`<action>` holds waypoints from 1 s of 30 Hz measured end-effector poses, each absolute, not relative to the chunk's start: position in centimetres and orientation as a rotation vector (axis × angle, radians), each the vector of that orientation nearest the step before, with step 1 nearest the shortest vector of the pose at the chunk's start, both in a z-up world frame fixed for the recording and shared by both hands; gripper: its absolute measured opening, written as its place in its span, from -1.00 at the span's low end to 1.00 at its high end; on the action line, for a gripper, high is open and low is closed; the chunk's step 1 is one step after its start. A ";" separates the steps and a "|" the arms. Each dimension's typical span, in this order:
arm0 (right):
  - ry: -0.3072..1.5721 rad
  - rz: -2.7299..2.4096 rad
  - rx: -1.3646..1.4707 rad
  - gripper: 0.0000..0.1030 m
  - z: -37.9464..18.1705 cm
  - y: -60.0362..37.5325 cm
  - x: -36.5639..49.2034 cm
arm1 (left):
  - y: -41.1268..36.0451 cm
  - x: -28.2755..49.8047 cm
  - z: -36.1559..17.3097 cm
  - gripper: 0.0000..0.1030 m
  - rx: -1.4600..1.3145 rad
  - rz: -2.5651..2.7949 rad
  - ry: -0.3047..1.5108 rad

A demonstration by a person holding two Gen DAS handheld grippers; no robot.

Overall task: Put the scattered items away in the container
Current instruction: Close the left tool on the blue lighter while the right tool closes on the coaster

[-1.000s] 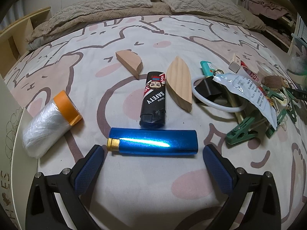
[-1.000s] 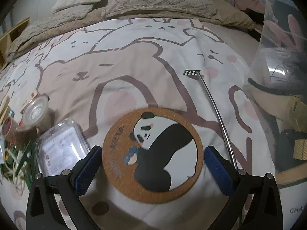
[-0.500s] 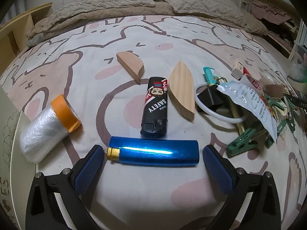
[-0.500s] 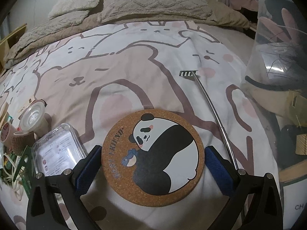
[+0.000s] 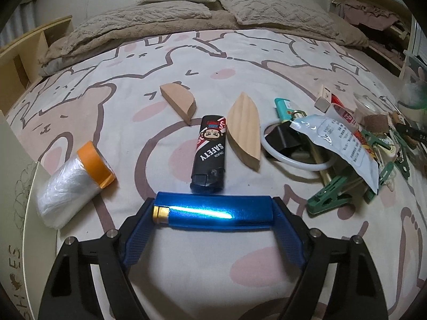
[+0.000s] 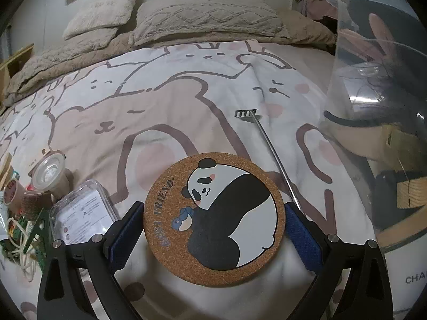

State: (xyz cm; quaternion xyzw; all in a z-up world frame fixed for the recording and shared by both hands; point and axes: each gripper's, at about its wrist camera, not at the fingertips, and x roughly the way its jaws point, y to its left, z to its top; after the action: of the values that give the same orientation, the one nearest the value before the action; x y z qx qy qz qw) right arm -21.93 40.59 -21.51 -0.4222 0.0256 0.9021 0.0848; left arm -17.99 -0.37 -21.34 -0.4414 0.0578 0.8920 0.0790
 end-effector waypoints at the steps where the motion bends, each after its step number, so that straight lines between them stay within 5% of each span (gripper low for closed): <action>1: 0.085 2.689 -1.261 0.94 -21.6 40.7 -21.9 | -0.4 -17.9 -21.3 0.63 -1.320 2.673 0.176; 30: 0.114 2.864 -1.222 0.95 -17.5 36.3 -18.0 | -2.4 -14.7 -17.8 0.64 -1.314 2.776 -0.017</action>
State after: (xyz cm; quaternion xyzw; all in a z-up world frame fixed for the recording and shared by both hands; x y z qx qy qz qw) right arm -18.01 36.35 -17.54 -0.3922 0.0366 0.9190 0.0130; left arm -14.74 -2.39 -17.83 -0.4275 -0.0056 0.9033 0.0353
